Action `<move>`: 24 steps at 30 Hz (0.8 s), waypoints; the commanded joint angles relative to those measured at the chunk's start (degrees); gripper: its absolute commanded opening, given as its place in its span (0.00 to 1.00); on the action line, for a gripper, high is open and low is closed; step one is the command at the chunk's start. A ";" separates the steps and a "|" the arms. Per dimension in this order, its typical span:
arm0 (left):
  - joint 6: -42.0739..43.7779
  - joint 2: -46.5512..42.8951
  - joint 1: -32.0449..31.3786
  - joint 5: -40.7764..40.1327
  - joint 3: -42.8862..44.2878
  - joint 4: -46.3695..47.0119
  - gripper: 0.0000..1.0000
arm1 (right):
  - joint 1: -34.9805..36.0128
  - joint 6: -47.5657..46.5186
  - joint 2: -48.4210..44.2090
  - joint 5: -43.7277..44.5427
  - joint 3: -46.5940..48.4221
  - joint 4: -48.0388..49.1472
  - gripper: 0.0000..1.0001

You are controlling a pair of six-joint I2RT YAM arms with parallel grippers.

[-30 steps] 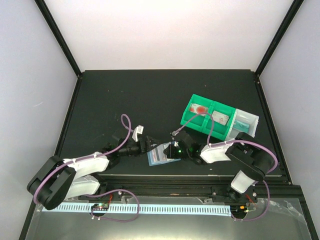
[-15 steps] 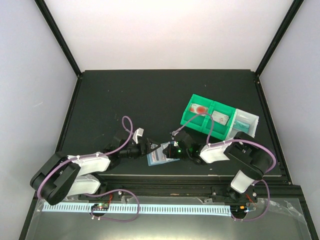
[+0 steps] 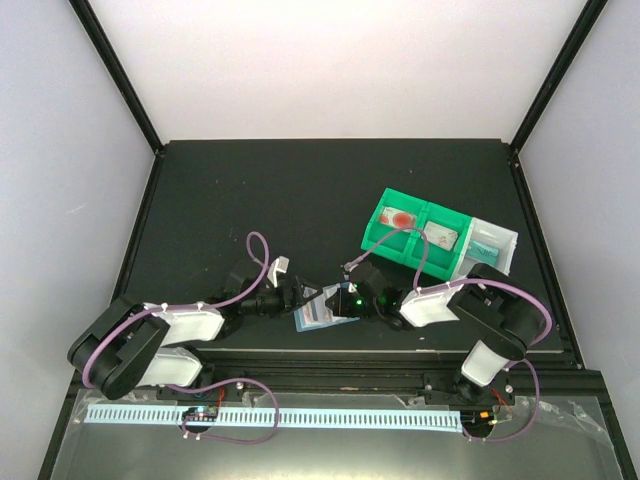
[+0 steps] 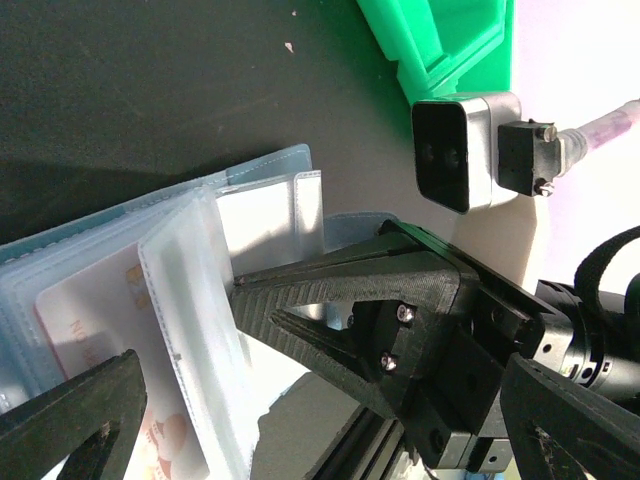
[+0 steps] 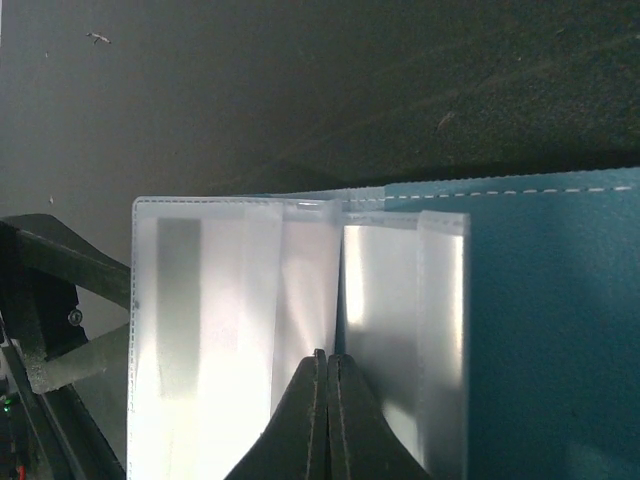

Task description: Take the credit cards out of the card holder

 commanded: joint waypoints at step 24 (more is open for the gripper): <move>-3.96 5.24 -4.82 2.12 6.52 6.98 0.98 | -0.21 1.68 -0.98 -0.14 -2.86 1.33 0.16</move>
